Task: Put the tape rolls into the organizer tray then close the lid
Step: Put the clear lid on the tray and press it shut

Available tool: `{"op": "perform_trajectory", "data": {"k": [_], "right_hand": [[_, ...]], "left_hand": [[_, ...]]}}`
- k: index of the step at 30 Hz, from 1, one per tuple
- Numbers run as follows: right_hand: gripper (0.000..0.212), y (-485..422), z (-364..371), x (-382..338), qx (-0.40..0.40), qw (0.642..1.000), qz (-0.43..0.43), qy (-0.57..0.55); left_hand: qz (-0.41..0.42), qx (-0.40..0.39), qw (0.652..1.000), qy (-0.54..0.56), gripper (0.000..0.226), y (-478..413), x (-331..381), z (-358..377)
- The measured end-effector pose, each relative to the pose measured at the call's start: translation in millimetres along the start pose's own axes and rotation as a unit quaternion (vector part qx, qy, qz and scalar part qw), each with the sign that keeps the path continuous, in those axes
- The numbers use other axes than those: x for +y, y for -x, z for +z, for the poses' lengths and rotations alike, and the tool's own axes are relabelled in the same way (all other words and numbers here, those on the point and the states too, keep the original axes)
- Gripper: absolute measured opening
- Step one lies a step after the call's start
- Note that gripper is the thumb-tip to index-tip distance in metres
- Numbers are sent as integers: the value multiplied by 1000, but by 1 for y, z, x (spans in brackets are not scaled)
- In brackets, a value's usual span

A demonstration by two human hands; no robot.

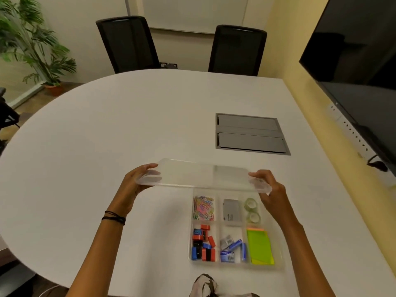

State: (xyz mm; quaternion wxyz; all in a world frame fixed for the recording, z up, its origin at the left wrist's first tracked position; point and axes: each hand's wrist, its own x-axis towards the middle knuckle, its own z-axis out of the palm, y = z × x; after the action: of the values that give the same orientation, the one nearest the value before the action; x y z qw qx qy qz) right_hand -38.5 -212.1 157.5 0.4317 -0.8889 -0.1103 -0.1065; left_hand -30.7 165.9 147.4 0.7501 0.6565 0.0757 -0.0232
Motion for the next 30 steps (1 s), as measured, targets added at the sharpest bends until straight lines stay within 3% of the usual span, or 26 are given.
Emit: {"op": "perform_trajectory", "data": {"k": [6, 8, 12, 17, 23, 30], "right_hand": [[22, -2, -20, 15, 145, 989, -11, -17], [4, -2, -25, 20, 195, 981, 0, -2], [23, 4, -31, 37, 249, 966, 34, 67], [32, 23, -33, 58, 242, 953, 96, 152], [21, 27, -25, 78, 200, 944, 189, 185], [30, 25, -5, 100, 145, 950, 227, 161]], "left_hand": [[38, 35, 997, -63, 57, -1, 5, 46], [69, 20, 990, -123, 46, -1, 1, 61], [104, 11, 954, -282, 23, -5, -18, 83], [101, 17, 915, -391, 22, -7, -42, 97], [20, 4, 927, -375, 19, 0, -68, 108], [-67, 4, 923, -379, 30, -2, -99, 107]]}}
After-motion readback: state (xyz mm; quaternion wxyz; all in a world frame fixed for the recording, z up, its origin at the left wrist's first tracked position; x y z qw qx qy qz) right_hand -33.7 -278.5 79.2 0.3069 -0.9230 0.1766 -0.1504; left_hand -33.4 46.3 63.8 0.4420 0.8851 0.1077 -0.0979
